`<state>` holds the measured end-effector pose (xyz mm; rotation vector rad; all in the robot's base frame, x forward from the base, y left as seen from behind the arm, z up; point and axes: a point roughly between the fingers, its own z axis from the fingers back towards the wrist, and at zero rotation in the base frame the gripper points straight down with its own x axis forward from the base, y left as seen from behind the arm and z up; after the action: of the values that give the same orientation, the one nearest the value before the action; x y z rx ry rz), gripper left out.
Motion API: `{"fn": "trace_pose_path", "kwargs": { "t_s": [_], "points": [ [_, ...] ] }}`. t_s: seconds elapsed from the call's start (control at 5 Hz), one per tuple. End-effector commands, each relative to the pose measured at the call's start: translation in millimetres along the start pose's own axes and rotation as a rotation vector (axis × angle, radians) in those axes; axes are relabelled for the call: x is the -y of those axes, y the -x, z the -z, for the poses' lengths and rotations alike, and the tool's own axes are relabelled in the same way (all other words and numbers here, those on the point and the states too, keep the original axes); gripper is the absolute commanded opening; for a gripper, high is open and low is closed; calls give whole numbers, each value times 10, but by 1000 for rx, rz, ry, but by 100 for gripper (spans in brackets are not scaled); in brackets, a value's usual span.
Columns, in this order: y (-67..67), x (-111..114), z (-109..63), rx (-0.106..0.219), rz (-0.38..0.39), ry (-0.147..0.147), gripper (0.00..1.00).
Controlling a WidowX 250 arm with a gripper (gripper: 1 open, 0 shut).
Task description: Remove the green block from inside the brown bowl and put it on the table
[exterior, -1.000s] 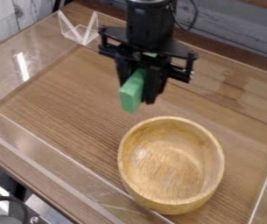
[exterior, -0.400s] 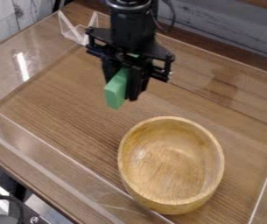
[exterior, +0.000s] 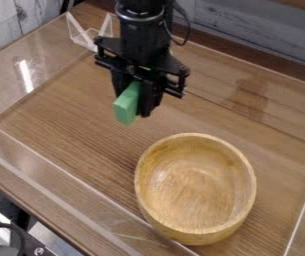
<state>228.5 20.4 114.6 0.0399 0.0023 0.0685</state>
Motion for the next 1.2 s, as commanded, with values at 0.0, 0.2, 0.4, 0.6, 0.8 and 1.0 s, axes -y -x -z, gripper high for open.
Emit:
{"fn": "trace_pose_path", "kwargs": {
  "t_s": [0.0,0.2,0.4,0.6,0.8,1.0],
  "points": [
    [-64,-65,-2,35,-3,-10,0],
    [-96,-98,56,39,3,-16,0],
    [-132,-132,128,45,8,-24,0],
    [-174,-166,206,50,12,-34,0],
    [-217,-194,273,56,16,-42,0],
    [-263,-222,326,61,18,-46,0]
  ]
}}
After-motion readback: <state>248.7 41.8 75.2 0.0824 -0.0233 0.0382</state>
